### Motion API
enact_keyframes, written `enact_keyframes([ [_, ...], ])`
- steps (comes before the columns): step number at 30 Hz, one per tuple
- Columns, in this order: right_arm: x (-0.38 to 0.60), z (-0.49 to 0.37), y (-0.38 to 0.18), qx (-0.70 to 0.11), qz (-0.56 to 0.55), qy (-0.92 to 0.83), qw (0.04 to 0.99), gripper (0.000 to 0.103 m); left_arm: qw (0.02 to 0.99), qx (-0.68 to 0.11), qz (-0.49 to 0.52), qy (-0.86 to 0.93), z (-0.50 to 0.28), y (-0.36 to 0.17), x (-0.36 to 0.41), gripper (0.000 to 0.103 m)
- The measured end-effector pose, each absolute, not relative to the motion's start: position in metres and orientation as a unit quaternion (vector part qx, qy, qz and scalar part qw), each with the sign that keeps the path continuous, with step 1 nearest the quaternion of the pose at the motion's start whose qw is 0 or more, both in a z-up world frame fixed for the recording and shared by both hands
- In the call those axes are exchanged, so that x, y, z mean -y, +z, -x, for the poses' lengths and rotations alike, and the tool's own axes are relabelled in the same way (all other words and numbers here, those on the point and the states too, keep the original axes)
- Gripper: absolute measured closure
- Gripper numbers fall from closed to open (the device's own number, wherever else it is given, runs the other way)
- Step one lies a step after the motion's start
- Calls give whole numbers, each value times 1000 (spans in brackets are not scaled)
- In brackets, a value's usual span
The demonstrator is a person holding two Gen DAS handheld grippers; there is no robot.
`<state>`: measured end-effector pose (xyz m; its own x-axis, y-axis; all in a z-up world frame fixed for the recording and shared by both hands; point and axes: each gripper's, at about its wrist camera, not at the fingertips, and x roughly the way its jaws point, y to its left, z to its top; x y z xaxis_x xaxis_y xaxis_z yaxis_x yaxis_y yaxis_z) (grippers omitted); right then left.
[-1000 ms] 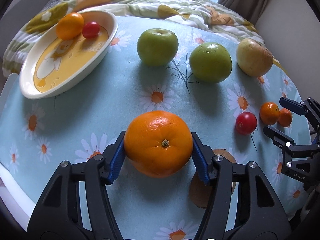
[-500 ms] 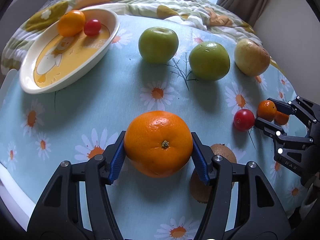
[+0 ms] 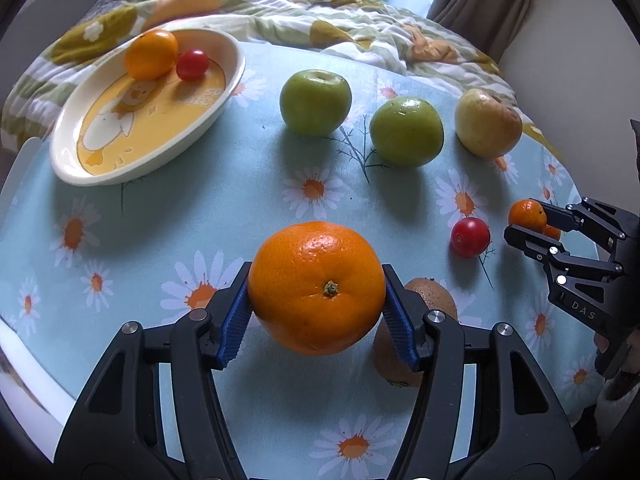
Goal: Organize fruits
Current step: 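Carry the orange into the bowl and open the left gripper while the right carries the tangerine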
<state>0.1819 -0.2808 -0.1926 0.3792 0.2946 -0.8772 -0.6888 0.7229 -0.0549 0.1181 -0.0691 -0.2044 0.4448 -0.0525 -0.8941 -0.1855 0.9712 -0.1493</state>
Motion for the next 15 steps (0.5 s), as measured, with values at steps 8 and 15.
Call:
enact_keyframes([
  [8,283,-171,-163,-462,177,288,820,68,855,-504,115,37,-104,-174,63,37],
  [15,274,-154,-133,-466,146,251,836,68,866,-488,110,17,-98,-144,46,37],
])
